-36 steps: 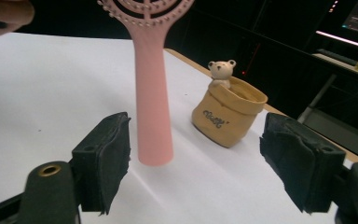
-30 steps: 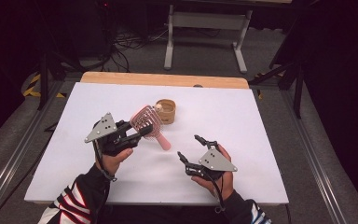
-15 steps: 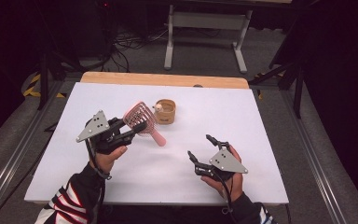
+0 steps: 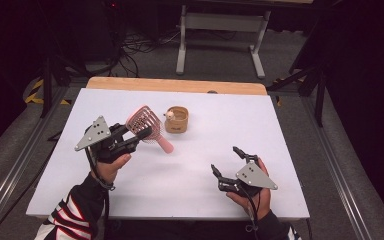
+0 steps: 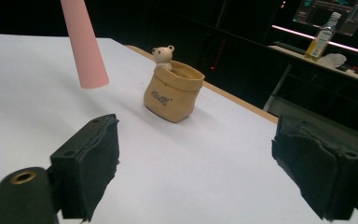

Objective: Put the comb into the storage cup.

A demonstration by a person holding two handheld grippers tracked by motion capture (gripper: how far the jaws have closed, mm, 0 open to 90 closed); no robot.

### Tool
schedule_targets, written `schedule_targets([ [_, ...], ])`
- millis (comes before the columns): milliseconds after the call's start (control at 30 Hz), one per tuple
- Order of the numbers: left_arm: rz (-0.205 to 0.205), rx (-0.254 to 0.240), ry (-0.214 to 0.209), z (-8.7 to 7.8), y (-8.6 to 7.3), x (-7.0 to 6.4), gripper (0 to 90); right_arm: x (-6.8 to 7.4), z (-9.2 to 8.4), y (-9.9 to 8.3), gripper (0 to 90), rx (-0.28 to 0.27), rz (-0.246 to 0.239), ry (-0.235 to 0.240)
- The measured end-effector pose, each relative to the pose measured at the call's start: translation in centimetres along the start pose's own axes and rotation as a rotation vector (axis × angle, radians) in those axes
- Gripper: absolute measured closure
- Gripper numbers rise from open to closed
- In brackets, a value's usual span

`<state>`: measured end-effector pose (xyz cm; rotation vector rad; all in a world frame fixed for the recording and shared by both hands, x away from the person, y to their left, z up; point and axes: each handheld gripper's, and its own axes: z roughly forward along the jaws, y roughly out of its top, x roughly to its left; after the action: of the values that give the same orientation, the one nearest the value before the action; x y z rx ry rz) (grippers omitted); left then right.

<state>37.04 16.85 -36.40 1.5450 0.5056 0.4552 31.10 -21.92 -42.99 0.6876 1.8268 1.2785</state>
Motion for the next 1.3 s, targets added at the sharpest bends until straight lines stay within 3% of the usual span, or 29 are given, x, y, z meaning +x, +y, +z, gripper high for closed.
schedule_targets([
  [333,-0.001,0.008,-0.004,0.5,0.5,1.0,63.7,-1.2,-1.3,-1.2,4.7,0.053,0.015,-0.031],
  [567,0.04,0.028,0.028,1.2,2.2,1.7,63.7,-1.5,-1.9,-1.7,4.7,0.062,0.025,-0.062],
  [800,0.051,0.043,0.035,2.7,3.8,2.5,63.7,-1.5,-2.1,-1.9,5.3,0.068,0.018,-0.065],
  [1300,0.06,0.065,0.038,5.2,5.4,3.6,63.7,-1.6,-1.8,-2.1,5.7,0.076,0.024,-0.063],
])
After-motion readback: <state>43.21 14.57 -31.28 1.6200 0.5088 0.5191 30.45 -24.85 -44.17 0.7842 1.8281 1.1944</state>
